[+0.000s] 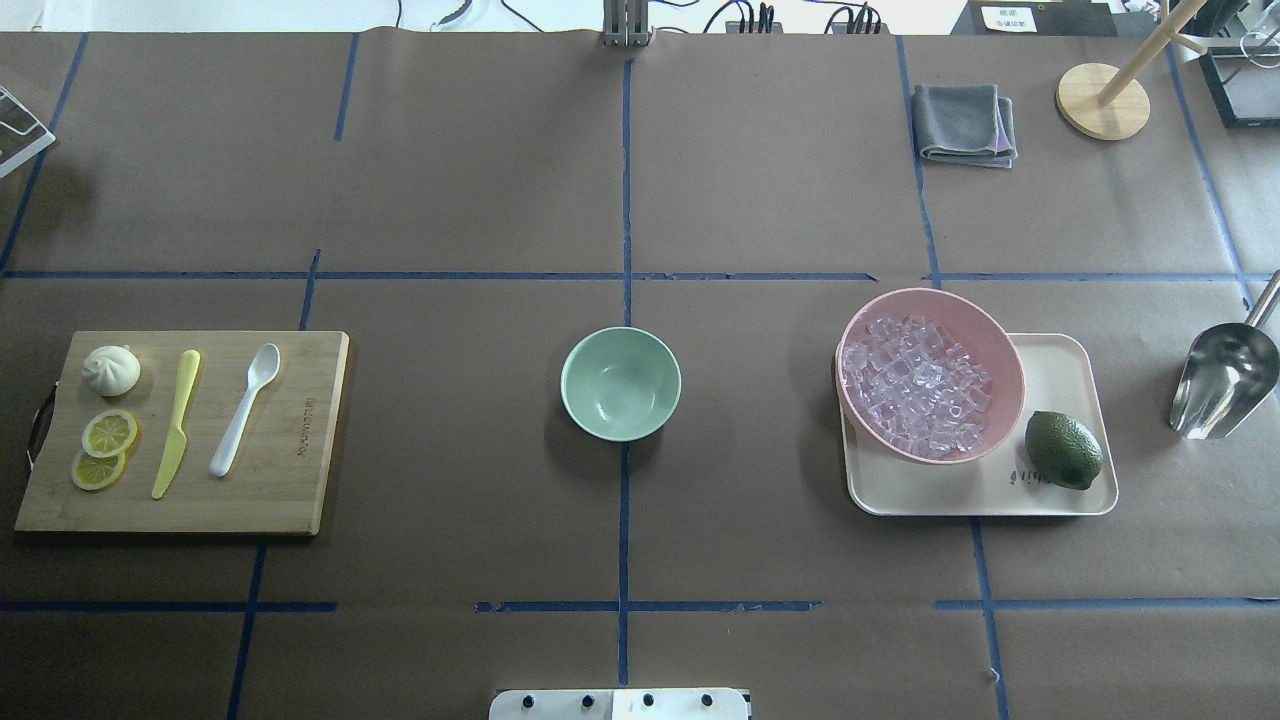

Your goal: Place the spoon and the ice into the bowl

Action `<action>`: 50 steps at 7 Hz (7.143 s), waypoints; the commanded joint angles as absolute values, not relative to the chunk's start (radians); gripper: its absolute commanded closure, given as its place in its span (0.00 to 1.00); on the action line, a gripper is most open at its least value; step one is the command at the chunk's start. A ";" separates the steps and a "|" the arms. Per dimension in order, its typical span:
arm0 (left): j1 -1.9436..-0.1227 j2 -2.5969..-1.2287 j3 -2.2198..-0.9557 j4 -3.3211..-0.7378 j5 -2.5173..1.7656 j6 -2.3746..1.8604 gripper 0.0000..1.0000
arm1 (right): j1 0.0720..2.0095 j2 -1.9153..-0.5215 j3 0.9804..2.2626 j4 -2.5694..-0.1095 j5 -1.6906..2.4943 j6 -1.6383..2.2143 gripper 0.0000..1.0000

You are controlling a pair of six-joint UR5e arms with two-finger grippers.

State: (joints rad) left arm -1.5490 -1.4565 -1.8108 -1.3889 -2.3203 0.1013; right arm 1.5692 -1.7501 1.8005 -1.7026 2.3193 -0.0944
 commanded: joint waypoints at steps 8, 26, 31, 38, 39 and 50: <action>-1.543 -1.443 -1.825 -1.387 -2.342 0.109 0.00 | 1.569 -1.750 1.805 -1.701 2.344 -0.097 0.00; -0.782 -1.755 -1.710 -1.779 -2.164 -0.540 0.16 | 1.549 -1.744 1.812 -1.663 2.421 -0.095 0.01; -0.782 -1.755 -1.709 -1.779 -2.169 -0.538 0.63 | 1.548 -1.743 1.812 -1.663 2.421 -0.092 0.01; -0.779 -1.837 -1.787 -1.761 -2.239 -0.771 1.00 | 1.548 -1.741 1.815 -1.663 2.421 -0.092 0.01; -0.760 -1.909 -1.779 -1.752 -2.241 -0.870 1.00 | 1.549 -1.741 1.815 -1.663 2.421 -0.092 0.01; -0.565 -2.385 -1.494 -1.721 -2.174 -1.195 0.56 | 1.548 -1.743 1.816 -1.663 2.422 -0.091 0.01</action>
State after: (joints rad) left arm -0.5660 -2.3832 -1.5008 -1.7198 -2.1759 -1.1970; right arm 1.5490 -1.7426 1.8162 -1.6628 2.4229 -0.0905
